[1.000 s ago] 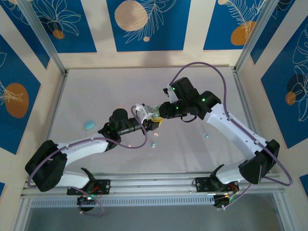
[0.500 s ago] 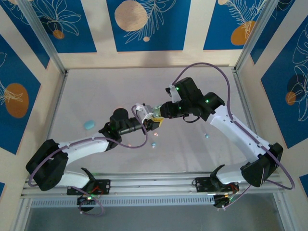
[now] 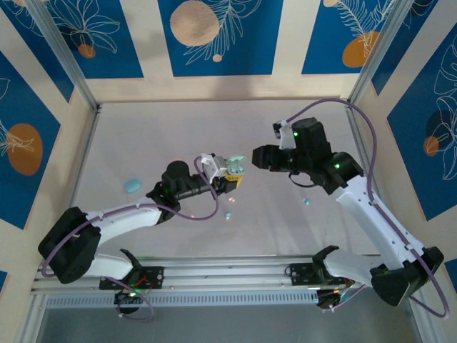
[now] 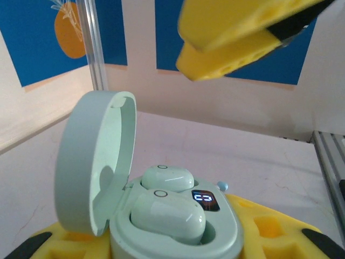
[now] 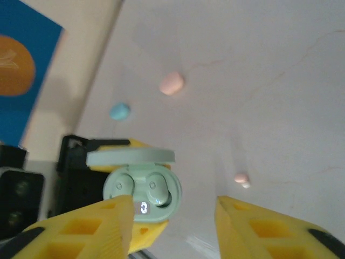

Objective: Insert wireless bluetooth earbuds into charging case

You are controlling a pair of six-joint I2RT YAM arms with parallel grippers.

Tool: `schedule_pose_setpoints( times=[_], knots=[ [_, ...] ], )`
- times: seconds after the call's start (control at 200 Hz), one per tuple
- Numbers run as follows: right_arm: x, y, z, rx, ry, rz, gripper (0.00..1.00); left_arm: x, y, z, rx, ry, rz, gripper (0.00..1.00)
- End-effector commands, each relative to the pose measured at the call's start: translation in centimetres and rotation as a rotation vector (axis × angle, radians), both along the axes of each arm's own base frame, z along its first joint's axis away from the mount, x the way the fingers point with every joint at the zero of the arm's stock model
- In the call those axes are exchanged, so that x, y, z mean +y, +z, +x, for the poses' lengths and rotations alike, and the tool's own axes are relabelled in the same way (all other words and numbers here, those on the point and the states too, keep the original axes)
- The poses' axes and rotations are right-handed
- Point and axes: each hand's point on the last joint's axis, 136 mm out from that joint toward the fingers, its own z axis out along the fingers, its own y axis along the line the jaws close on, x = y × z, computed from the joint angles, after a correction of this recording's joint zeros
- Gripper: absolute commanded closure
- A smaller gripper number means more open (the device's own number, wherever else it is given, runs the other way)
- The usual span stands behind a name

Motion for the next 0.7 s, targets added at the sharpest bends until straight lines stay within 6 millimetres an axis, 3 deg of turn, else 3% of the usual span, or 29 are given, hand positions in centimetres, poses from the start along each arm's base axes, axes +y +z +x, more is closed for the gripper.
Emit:
schedule_pose_setpoints(
  times=[0.0, 0.135, 0.35, 0.695],
  knots=[
    [1.5, 2.3, 0.3, 0.032, 0.046, 0.173, 0.48, -0.3, 3.1, -1.7, -0.063, -0.070, -0.081, 0.69],
    [3.2, 2.4, 0.8, 0.122, 0.105, 0.212, 0.43, -0.2, 3.8, -1.9, -0.066, -0.079, -0.095, 0.69],
    [5.0, 0.6, 1.0, 0.238, 0.171, 0.201, 0.41, 0.0, 4.8, -1.9, -0.076, -0.068, -0.112, 0.69],
    [4.5, -0.1, -0.8, 0.266, 0.226, 0.194, 0.41, 0.3, 6.1, -1.6, -0.095, -0.044, -0.139, 0.69]
  ],
)
